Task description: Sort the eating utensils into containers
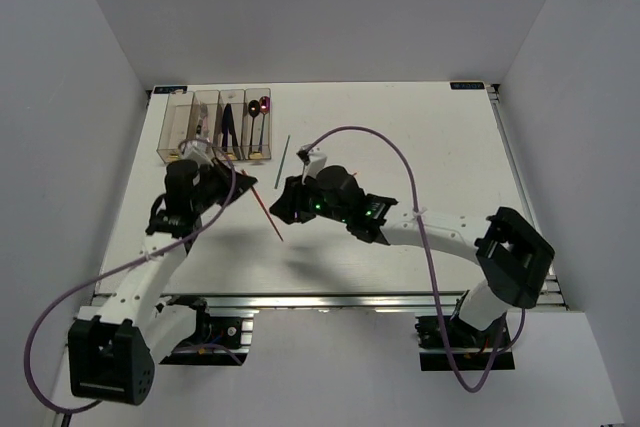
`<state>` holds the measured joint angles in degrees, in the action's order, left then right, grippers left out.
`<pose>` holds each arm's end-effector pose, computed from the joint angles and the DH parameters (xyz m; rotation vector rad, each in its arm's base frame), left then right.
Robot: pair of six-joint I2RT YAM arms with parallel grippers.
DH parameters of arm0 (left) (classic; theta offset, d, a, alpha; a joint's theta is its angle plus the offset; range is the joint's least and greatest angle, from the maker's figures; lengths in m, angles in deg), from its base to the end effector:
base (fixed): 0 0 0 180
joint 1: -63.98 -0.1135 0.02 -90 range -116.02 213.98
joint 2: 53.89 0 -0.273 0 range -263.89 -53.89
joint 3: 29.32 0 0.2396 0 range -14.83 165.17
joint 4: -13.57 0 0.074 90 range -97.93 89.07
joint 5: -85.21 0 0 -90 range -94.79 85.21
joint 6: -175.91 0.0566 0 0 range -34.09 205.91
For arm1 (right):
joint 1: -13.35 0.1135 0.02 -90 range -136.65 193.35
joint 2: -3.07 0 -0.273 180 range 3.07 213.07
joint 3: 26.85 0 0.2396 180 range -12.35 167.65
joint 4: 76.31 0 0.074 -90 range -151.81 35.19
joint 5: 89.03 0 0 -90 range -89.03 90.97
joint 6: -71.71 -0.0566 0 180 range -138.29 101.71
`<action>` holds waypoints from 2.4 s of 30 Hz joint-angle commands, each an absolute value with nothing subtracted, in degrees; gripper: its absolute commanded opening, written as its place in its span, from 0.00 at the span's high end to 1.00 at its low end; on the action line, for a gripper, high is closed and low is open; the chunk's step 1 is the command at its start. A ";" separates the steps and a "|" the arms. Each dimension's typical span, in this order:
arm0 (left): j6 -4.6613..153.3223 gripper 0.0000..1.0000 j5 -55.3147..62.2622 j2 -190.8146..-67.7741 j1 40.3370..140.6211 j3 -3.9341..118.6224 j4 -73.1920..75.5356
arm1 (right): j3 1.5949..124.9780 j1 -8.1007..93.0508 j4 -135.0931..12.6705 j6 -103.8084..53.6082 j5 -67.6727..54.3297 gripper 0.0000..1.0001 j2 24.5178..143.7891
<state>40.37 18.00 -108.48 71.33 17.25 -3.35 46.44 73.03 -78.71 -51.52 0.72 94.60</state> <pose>0.2089 -0.0491 0.2494 -0.4304 2.0658 -0.9722 0.1919 0.3286 0.2758 -0.4619 1.9512 1.1014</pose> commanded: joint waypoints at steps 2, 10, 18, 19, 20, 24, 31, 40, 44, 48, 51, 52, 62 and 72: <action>57.76 1.00 -17.12 -119.75 71.01 38.45 -21.21 | 41.89 66.45 -66.32 -55.45 14.65 0.49 84.91; 78.69 1.00 -33.71 -147.99 65.66 71.54 -15.79 | 31.17 59.23 -59.09 -51.77 10.56 0.47 69.28; 94.51 1.00 -29.67 -167.70 58.98 90.90 -2.26 | 25.45 59.31 -64.00 -50.11 -0.68 0.38 65.65; 95.31 1.00 -27.40 -169.71 58.53 92.13 -2.08 | 25.45 59.31 -63.83 -49.49 -1.05 0.38 66.09; 96.01 0.99 -26.68 -170.60 58.27 91.88 -1.38 | 25.53 59.23 -63.74 -49.23 -1.23 0.37 66.26; 99.27 0.97 -20.80 -172.45 56.43 85.73 6.97 | 25.80 59.23 -64.00 -48.35 -0.35 0.37 67.49; 95.14 0.86 -12.09 -176.14 53.08 84.13 10.42 | 27.11 59.31 -64.36 -48.87 2.53 0.36 69.78; 88.91 0.34 -5.41 -173.25 52.11 82.12 8.38 | 35.80 57.91 -58.74 -51.67 9.32 0.11 81.19; 86.27 0.30 -5.05 -169.03 52.11 79.75 7.42 | 47.80 55.02 -53.12 -54.75 10.28 0.11 93.38; 77.94 0.02 -8.38 -158.96 52.11 75.19 5.32 | 64.57 53.96 -39.53 -59.05 15.63 0.11 106.64; 67.40 0.02 -10.49 -152.35 52.11 73.33 -2.11 | 79.25 53.51 -31.08 -67.21 19.85 0.11 117.04; 64.32 0.02 -10.67 -147.98 52.11 72.02 -5.21 | 82.63 53.51 -24.26 -70.11 23.43 0.14 119.33; 57.35 0.02 -16.39 -113.62 52.20 39.03 -16.86 | 92.33 60.09 -9.08 -88.85 37.69 0.34 126.30; 58.49 0.02 -9.02 -107.33 53.52 30.62 -14.66 | 102.25 63.62 0.13 -95.53 39.56 0.34 134.81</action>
<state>57.49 -11.60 -108.67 52.65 29.69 -15.48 98.96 64.92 -8.71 -89.64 35.93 131.60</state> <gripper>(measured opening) 0.982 0.666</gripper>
